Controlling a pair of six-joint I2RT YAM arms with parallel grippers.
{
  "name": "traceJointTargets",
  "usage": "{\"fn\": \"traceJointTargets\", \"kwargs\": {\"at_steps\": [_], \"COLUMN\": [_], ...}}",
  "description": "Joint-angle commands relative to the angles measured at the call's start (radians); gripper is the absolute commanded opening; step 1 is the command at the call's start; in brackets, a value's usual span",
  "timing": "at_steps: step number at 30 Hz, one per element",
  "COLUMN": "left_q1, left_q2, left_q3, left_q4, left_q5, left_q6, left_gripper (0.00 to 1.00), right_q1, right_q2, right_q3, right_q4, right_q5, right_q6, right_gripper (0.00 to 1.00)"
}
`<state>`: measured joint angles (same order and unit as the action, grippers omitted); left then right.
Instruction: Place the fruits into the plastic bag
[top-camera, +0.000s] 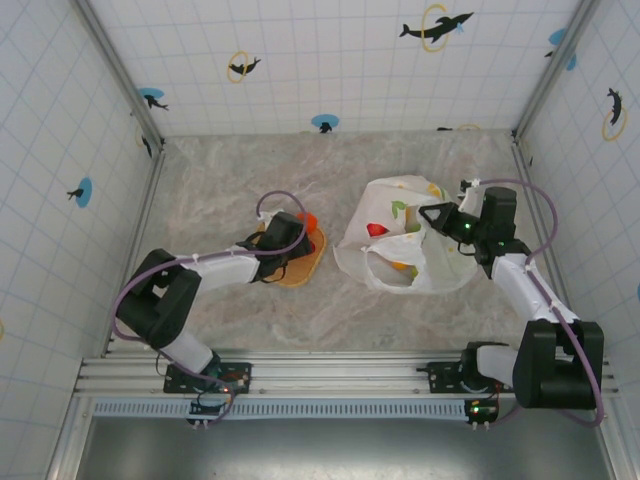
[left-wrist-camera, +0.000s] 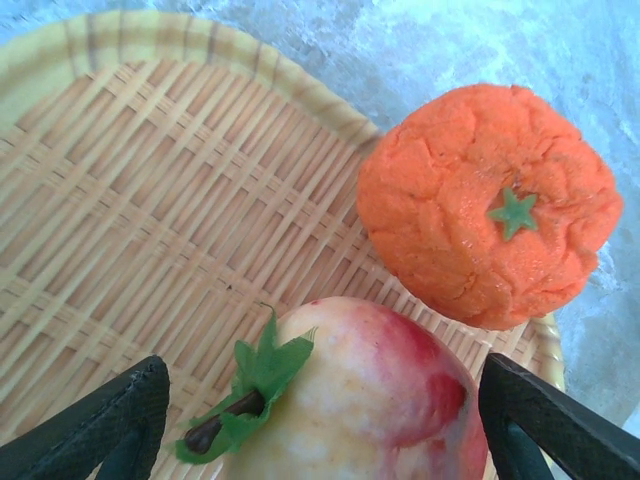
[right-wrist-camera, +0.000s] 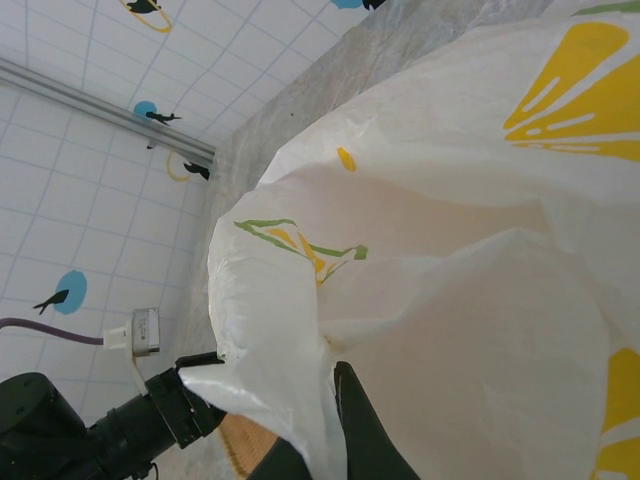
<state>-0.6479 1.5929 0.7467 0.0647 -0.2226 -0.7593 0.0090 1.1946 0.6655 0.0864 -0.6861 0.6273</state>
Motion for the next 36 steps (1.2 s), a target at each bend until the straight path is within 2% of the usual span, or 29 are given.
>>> {"fn": "traceJointTargets", "kwargs": {"at_steps": [1, 5, 13, 18, 26, 36], "left_q1": [-0.001, -0.001, -0.001, -0.001, -0.001, -0.002], "left_q2": [-0.037, 0.001, 0.08, 0.101, 0.063, -0.083], "left_q3": [-0.018, 0.003, 0.06, 0.065, 0.03, -0.08], "left_q4": [-0.014, 0.007, 0.009, 0.019, 0.031, 0.025], "left_q5": [-0.01, 0.064, 0.084, 0.095, 0.064, 0.012], "left_q6": [0.012, -0.005, 0.026, 0.03, 0.035, 0.014], "left_gripper": [0.81, 0.83, 0.85, 0.79, 0.65, 0.61], "right_q1": [-0.007, -0.005, -0.005, -0.007, -0.007, -0.009], "right_q2": [0.008, 0.011, 0.0, -0.001, 0.005, 0.005], "right_q3": [-0.018, -0.021, -0.025, -0.028, -0.03, -0.029], "right_q4": [0.033, 0.045, 0.033, 0.032, 0.035, 0.036], "right_q5": [-0.013, -0.016, -0.013, -0.013, -0.013, -0.011], "right_q6": [-0.012, -0.002, -0.01, -0.011, -0.01, -0.011], "right_gripper": [0.0, 0.0, 0.0, 0.0, 0.0, 0.0]}}
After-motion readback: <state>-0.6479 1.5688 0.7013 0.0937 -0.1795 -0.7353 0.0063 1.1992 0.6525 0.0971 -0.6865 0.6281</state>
